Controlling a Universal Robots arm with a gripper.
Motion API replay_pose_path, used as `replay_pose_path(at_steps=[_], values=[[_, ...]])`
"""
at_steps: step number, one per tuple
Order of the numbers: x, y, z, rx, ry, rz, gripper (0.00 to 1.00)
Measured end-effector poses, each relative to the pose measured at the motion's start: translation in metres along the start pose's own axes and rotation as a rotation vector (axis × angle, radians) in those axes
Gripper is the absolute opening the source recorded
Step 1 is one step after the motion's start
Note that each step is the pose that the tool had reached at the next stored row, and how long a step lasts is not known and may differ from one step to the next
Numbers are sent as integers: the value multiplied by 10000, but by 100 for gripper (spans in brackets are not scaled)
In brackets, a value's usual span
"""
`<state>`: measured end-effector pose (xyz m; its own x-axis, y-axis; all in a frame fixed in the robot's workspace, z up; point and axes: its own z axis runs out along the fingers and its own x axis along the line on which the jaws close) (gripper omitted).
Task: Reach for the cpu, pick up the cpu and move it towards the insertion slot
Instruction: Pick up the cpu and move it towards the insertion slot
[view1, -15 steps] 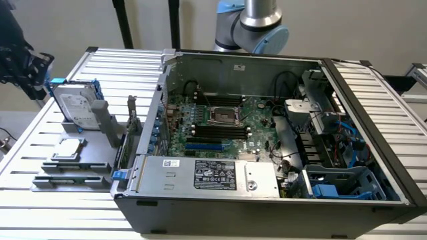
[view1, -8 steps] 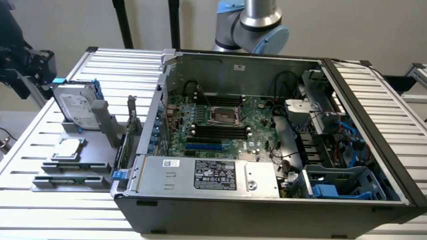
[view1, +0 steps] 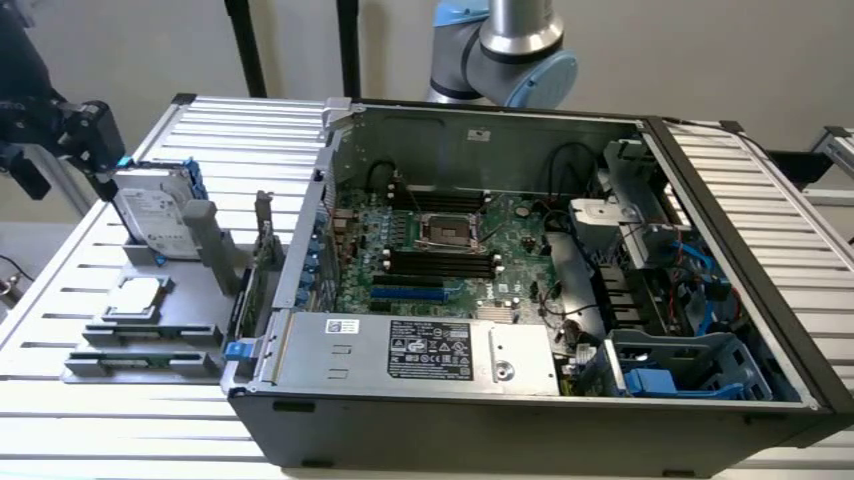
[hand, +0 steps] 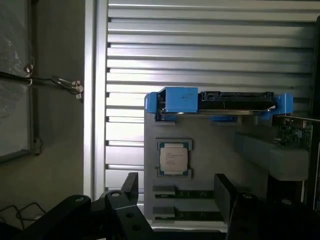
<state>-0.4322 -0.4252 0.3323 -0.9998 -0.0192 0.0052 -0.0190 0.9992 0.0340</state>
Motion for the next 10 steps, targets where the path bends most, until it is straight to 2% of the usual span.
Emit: replay_pose_path(at_steps=[10], values=[[0, -8, 181, 0, 1, 2, 71]])
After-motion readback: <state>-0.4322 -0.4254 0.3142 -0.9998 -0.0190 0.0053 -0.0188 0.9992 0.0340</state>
